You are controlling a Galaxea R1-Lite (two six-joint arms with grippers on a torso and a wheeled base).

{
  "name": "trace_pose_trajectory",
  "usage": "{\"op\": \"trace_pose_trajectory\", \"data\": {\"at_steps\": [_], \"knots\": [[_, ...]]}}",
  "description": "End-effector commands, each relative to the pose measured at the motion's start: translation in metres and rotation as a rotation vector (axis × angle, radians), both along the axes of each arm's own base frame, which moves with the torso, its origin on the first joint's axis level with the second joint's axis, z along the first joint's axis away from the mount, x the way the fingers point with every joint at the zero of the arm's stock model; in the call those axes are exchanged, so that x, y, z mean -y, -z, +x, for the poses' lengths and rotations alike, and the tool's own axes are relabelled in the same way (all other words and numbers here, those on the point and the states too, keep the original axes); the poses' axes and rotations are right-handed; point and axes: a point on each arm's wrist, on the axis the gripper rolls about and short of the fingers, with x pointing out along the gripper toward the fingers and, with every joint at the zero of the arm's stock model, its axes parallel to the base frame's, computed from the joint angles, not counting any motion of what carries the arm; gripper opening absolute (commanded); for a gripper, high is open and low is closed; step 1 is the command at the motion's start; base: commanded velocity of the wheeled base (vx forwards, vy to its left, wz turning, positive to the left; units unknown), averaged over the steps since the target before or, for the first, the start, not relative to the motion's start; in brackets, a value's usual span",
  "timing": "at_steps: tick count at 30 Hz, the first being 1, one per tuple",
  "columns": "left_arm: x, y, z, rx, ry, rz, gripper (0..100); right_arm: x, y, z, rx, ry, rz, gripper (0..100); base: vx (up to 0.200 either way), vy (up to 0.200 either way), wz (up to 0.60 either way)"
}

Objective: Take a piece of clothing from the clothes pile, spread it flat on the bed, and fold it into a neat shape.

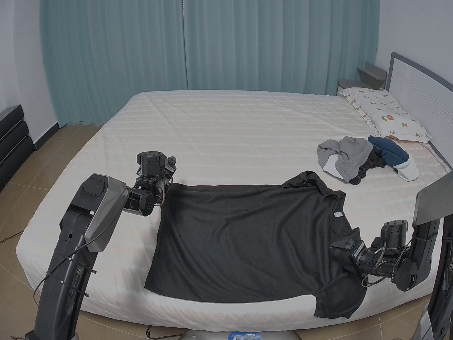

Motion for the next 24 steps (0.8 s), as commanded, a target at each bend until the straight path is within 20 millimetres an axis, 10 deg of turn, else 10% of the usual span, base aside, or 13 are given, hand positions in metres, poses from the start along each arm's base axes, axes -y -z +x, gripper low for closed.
{"op": "trace_pose_trajectory", "data": {"at_steps": [1,14,24], "knots": [[-0.010,-0.008,-0.009,-0.033,-0.018,-0.002,100,0.001,-0.002,0.001,0.011,0.004,0.001,100,0.000,0.000,0.00],[-0.051,-0.064,-0.074,-0.145,0.116,-0.133,100,-0.002,-0.018,0.022,0.166,0.088,-0.075,100,0.000,0.000,0.00],[-0.054,-0.091,-0.100,-0.148,0.207,-0.161,100,0.035,-0.025,0.038,0.190,0.137,-0.249,100,0.000,0.000,0.00]]}}
